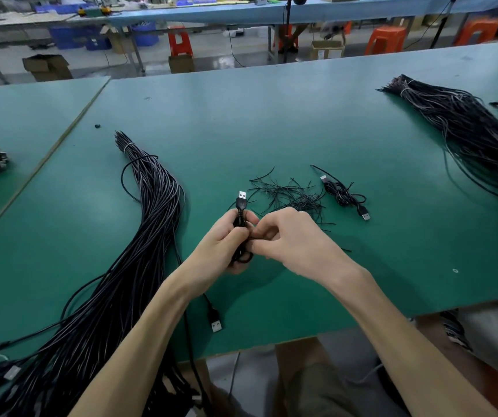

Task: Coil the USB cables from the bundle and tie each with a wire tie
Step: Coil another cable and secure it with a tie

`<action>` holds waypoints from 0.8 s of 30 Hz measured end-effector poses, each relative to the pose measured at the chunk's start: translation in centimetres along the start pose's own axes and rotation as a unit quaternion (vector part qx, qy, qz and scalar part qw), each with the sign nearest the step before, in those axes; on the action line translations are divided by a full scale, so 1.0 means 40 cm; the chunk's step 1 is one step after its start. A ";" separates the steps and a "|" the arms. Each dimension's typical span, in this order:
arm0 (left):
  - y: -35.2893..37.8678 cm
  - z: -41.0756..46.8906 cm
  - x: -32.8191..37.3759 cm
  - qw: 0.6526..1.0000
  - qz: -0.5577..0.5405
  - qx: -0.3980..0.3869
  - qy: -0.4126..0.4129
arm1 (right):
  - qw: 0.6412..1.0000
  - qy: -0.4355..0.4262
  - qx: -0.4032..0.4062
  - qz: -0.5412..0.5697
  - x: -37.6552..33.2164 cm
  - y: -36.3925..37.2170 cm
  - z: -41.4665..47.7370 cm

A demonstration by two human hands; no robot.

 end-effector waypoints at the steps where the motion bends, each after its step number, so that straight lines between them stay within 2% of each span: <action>1: 0.001 -0.001 0.002 1.000 0.000 -0.002 0.001 | 1.000 0.000 -0.002 0.002 0.000 -0.001 0.002; 5: 0.004 -0.003 0.010 1.000 -0.026 -0.003 0.008 | 1.000 -0.012 0.014 0.018 0.004 0.002 -0.003; 9: -0.002 -0.003 0.020 0.995 -0.101 0.015 -0.002 | 0.998 -0.034 0.045 0.031 -0.009 0.005 -0.008; 14: -0.014 -0.009 0.024 0.986 -0.168 0.018 -0.007 | 0.996 -0.041 0.039 0.062 -0.024 0.012 -0.010; 24: -0.020 -0.007 0.016 0.984 -0.174 0.026 -0.014 | 0.989 -0.030 0.088 0.115 -0.025 0.039 -0.022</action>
Point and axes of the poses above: each hand's wrist, its own z-axis towards the middle knuckle, its own y-axis out of the palm, x = y × z, the point moved 3 cm from there along z, towards the middle knuckle, and after that the axes turned 10 degrees about -z, right-handed, at the moved point
